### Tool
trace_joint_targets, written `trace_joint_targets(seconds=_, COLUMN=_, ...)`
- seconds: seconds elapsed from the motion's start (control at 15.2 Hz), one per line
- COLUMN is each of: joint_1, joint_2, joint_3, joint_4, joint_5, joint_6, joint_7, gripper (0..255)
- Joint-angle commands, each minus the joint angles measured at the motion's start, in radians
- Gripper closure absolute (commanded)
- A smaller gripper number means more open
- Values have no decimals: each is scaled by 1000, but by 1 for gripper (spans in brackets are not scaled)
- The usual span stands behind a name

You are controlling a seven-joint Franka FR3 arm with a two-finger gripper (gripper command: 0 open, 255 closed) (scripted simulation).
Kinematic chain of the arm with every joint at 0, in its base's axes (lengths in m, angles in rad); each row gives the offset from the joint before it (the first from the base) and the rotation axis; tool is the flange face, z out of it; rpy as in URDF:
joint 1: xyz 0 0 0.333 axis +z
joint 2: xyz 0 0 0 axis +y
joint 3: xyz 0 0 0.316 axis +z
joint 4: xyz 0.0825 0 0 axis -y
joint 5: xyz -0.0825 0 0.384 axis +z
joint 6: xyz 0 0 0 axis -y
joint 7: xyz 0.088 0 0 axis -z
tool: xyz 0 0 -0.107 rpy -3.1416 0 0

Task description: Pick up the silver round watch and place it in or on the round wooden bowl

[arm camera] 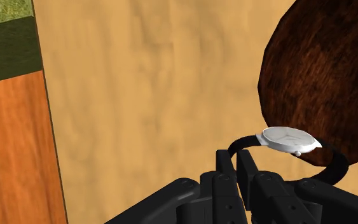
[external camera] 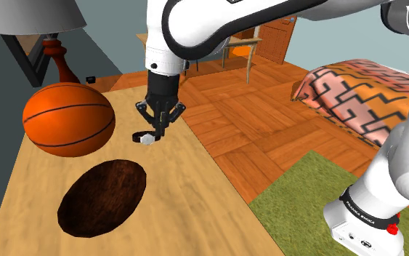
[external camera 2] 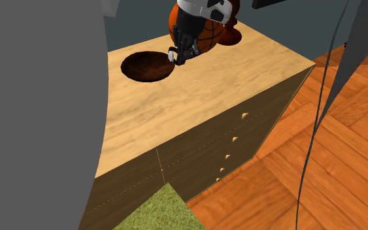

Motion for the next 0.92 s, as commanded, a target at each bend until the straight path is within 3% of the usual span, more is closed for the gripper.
trace_joint_targets(seconds=0.0, joint_1=35, joint_2=44, joint_3=11, joint_4=61, joint_5=-30, joint_6=-11, joint_7=57, gripper=255)
trace_joint_targets(seconds=0.59, joint_1=237, joint_2=289, joint_3=25, joint_4=414, joint_5=-174, joint_6=-100, joint_7=281, gripper=255)
trace_joint_targets(seconds=0.86, joint_1=234, joint_2=294, joint_3=22, joint_4=367, joint_5=-174, joint_6=-49, joint_7=276, gripper=255)
